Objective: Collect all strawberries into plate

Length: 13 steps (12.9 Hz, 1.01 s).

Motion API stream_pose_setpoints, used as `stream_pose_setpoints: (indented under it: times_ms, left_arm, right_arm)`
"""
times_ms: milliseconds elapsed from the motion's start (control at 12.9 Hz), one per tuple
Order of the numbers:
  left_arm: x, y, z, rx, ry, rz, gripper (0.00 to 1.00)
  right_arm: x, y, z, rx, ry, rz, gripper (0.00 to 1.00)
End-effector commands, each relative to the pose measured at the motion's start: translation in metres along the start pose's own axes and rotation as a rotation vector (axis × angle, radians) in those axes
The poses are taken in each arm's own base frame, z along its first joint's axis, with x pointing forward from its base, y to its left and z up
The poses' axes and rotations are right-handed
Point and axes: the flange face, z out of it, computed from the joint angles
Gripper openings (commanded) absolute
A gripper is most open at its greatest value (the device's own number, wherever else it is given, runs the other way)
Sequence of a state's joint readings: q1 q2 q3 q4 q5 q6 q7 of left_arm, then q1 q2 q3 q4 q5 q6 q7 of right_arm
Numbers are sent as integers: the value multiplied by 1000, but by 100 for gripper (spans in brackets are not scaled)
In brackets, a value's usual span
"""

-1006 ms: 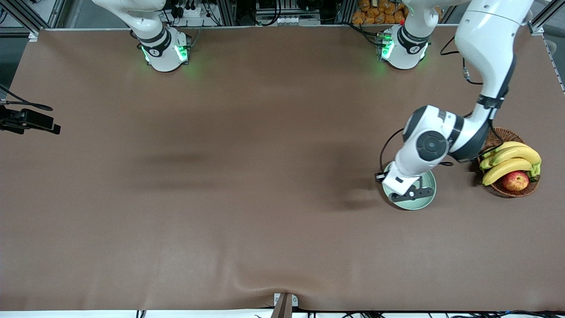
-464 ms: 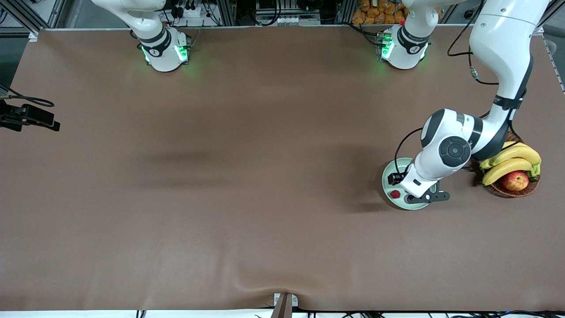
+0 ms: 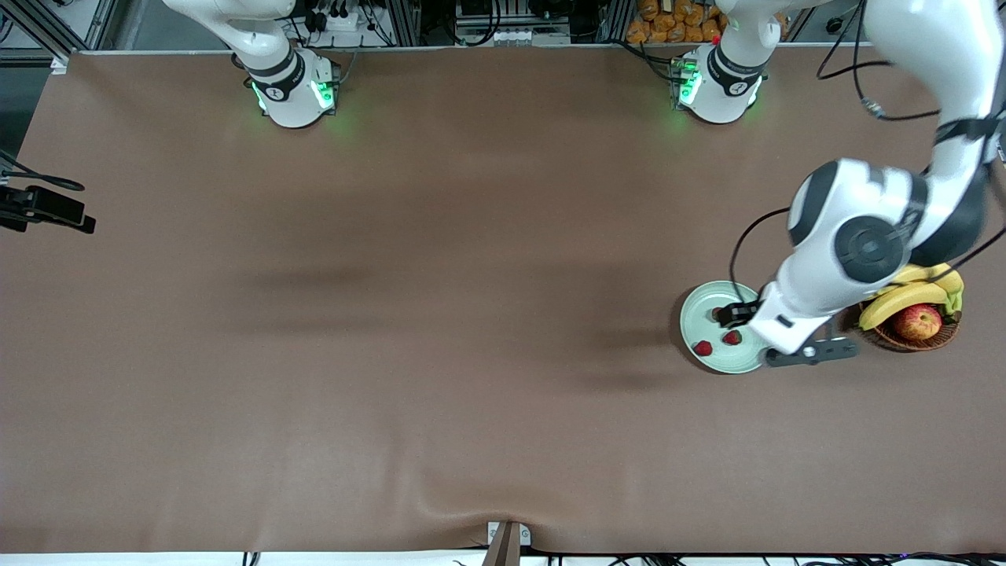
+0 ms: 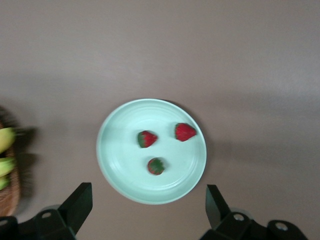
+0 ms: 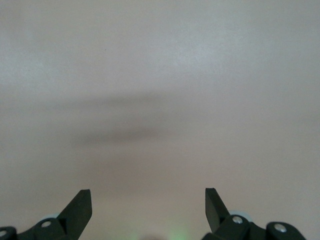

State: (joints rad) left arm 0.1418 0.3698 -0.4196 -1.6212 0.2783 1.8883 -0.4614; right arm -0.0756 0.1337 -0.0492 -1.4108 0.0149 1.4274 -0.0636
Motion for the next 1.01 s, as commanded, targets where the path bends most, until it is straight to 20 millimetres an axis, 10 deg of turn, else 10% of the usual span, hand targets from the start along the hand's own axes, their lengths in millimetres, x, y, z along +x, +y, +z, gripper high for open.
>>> stream_pose_setpoints:
  times_ms: [0, 542, 929]
  left_arm:
    - [-10, -10, -64, -20, 3, -28, 100]
    - [-52, -32, -184, -74, 56, -79, 100]
    - [-72, -101, -210, -149, -10, 21, 100]
  right_arm:
    - [-9, -3, -6, -14, 1, 39, 100]
    - [-14, -10, -2, -16, -46, 84, 100]
    - [-14, -15, -2, -16, -47, 73, 100]
